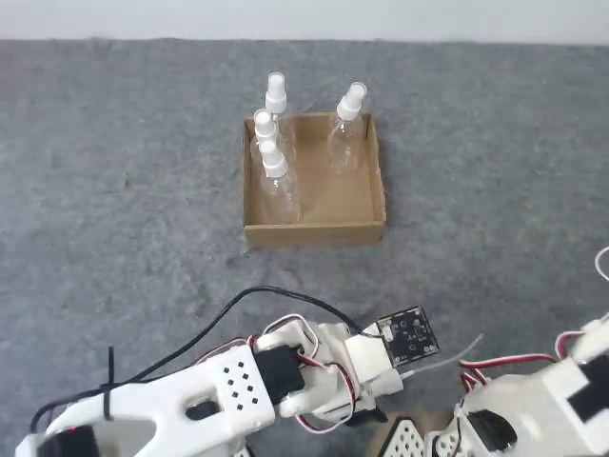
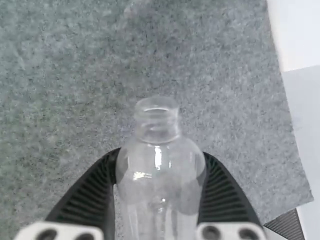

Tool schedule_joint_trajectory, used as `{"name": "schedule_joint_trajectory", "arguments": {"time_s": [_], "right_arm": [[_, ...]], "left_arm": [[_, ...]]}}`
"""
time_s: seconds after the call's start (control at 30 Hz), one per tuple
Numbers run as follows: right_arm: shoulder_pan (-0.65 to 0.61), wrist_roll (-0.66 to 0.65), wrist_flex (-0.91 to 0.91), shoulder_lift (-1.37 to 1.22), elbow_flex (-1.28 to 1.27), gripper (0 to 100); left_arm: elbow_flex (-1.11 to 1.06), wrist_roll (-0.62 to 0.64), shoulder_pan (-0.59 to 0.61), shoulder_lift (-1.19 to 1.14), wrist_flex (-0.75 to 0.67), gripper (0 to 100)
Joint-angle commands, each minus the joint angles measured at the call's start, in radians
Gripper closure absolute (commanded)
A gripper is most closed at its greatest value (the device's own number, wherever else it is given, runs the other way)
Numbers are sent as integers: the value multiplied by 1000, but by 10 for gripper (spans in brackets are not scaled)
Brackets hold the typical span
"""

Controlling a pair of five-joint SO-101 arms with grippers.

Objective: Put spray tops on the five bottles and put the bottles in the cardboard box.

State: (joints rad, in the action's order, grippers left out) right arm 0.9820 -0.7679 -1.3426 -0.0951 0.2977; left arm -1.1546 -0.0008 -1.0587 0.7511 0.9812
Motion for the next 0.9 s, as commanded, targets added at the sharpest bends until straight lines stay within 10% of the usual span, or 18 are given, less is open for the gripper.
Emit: {"name": "schedule_joint_trajectory", "arguments": {"time_s": [0.0, 0.87], "right_arm": [[13, 3, -2, 4, 69, 928], [7, 3, -54, -1, 64, 928]], "left_arm": [[-41, 15, -5, 26, -103, 683], [-90, 8, 9, -14, -195, 746]]}}
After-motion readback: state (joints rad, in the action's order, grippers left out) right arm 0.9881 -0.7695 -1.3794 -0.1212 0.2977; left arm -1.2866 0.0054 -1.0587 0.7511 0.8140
